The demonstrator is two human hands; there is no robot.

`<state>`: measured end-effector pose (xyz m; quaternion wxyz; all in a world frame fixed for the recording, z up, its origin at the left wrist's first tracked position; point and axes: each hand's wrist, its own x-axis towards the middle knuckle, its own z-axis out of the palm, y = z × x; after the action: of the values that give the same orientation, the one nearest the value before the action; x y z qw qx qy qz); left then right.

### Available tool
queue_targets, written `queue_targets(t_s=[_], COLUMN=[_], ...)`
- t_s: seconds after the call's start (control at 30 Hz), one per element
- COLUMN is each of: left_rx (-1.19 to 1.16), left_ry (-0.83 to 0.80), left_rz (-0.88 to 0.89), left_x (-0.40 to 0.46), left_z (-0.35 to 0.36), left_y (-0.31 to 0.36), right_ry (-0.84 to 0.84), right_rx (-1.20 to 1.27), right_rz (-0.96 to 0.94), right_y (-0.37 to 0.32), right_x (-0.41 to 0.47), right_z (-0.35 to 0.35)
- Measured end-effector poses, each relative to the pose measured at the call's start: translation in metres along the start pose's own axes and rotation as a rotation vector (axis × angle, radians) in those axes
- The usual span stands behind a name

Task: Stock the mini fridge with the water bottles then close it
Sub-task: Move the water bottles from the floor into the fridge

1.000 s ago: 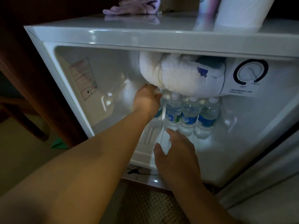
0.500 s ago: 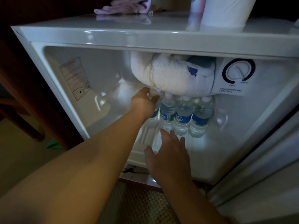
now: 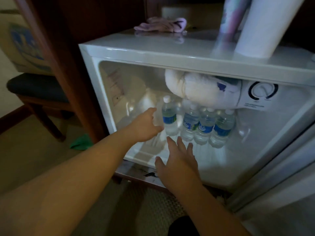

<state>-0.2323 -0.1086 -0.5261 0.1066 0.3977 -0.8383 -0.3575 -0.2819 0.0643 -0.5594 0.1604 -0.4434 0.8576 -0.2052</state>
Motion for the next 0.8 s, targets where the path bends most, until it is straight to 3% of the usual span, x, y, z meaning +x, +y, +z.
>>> queue_targets(t_s=[0.3,0.53,0.67,0.8], left_rx=[-0.031,-0.195,-0.29,-0.52], left_ry=[0.099,0.14,0.159,0.141], left_rz=[-0.127,-0.18,-0.303,-0.531], left_x=[-0.058,-0.008,0.01,0.046], left_z=[-0.041,0.015,0.039,0.062], left_y=[-0.09,-0.057,-0.033,-0.033], right_ry=[0.032,0.028,0.042,0.082], right_rx=[0.011,0.058,0.066,0.117], right_rz=[-0.051,0.029,0.054,0.054], right_y=[-0.044,-0.016,0.002,0.017], right_x=[0.014,0.018,0.017,0.017], right_z=[0.023,0.03,0.021,0.011])
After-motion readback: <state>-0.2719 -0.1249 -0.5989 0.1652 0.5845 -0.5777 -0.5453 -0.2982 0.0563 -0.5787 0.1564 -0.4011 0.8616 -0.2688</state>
